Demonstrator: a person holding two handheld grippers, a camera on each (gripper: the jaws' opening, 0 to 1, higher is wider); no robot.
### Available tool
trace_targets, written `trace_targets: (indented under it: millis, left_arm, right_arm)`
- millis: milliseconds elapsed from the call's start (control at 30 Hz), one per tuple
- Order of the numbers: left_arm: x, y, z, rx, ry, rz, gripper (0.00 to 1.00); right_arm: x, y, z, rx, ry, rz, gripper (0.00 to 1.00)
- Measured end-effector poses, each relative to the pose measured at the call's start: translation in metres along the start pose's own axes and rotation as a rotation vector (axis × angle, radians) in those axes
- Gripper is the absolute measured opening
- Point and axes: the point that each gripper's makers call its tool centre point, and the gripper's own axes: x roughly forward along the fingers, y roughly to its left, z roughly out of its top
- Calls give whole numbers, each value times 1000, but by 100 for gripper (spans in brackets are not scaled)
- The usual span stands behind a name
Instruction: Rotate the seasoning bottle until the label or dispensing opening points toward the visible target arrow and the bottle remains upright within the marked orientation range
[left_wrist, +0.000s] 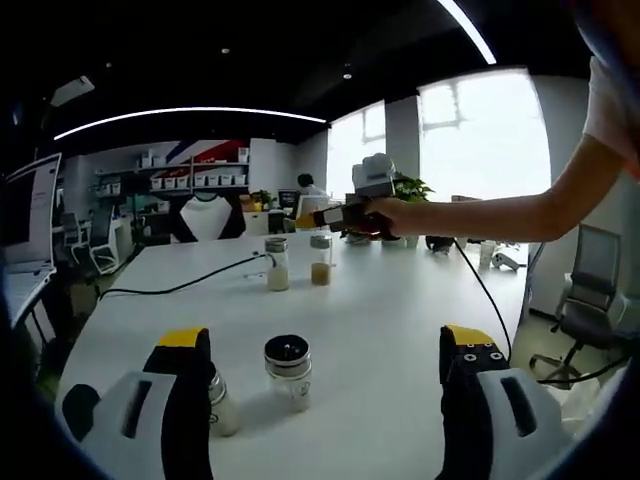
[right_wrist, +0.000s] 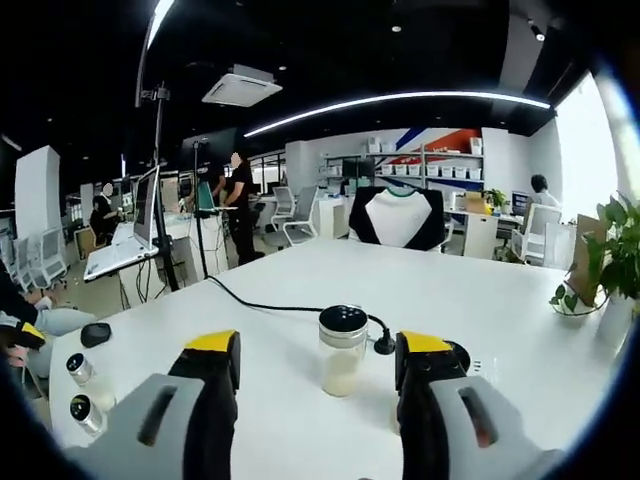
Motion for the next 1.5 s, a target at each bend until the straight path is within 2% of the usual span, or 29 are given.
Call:
trace_targets:
  millis: [367, 667, 1067, 1367, 1500]
  left_arm:
    - [3, -1, -2, -1, 11, -14, 100]
    - [7, -3, -2, 1, 17, -24, 100]
    - [14, -6, -6, 0, 37, -45, 100]
    - [15, -1, -5, -8, 33, -32, 99]
    - [15, 0, -7, -1, 41, -37, 99]
  right_arm:
    - [34, -17, -7, 83, 0, -38, 62]
    - [60, -19, -15, 104, 16, -61, 60]
    - [84, -21, -29, 107, 40, -91, 57]
    - [94, -25, -23, 68, 42, -115, 52]
    - [95, -29, -26, 95, 48, -124, 51]
